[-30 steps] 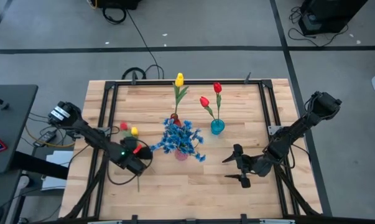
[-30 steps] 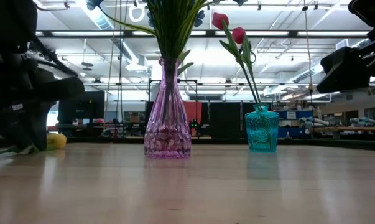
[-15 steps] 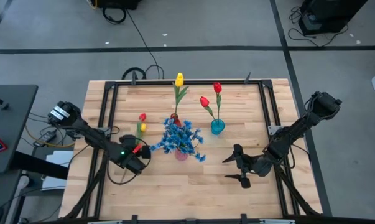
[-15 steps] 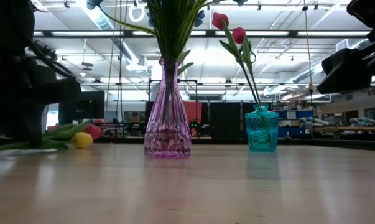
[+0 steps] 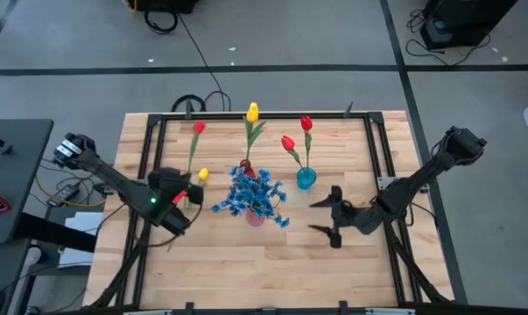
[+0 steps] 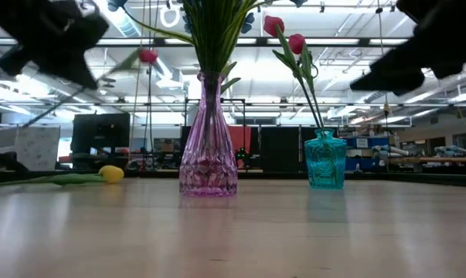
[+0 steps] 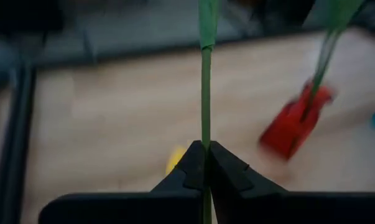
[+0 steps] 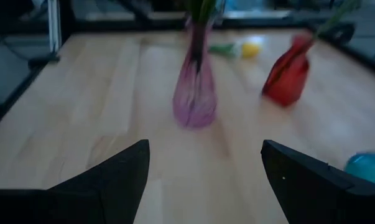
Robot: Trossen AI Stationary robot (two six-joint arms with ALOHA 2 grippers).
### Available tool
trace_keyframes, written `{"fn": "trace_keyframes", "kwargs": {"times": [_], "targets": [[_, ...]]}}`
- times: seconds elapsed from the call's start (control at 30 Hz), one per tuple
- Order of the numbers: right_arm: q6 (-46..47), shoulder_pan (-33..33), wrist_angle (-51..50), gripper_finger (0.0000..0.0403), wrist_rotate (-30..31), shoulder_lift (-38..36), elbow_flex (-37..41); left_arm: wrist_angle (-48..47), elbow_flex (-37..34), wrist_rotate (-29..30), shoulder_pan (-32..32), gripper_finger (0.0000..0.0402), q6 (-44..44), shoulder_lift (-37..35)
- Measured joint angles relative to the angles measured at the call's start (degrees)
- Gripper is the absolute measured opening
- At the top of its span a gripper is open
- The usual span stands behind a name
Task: Sort flowers into vase by color
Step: Put the red tulip into the blue transparent vase
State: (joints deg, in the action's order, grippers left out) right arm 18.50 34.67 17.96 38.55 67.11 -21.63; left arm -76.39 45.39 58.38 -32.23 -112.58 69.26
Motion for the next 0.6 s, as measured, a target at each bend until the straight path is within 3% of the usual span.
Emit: {"fn": "trace_keyframes", "kwargs": {"times": [0.2,0.33,0.47,0.6], "targets": [[-3.6,-1.8,-1.5,0.032,-0.3,-10.7,0.0,-5.7,7.6,14.2,0.0,0.0015,11.1,-1.7],[-4.0,-1.8,-1.6,0.032,-0.6,-17.5,0.0,-2.6,16.3,16.9,0.0,0.0016,26.2,-1.6],[-4.3,-1.8,-1.3,0.032,-1.0,-22.8,0.0,5.9,27.6,17.1,0.0,0.0016,48.5,-1.6],[-7.3,-1.8,-0.7,0.032,-1.4,-25.1,0.0,24.2,34.2,16.9,1.1,0.0016,78.6,-1.5]]}}
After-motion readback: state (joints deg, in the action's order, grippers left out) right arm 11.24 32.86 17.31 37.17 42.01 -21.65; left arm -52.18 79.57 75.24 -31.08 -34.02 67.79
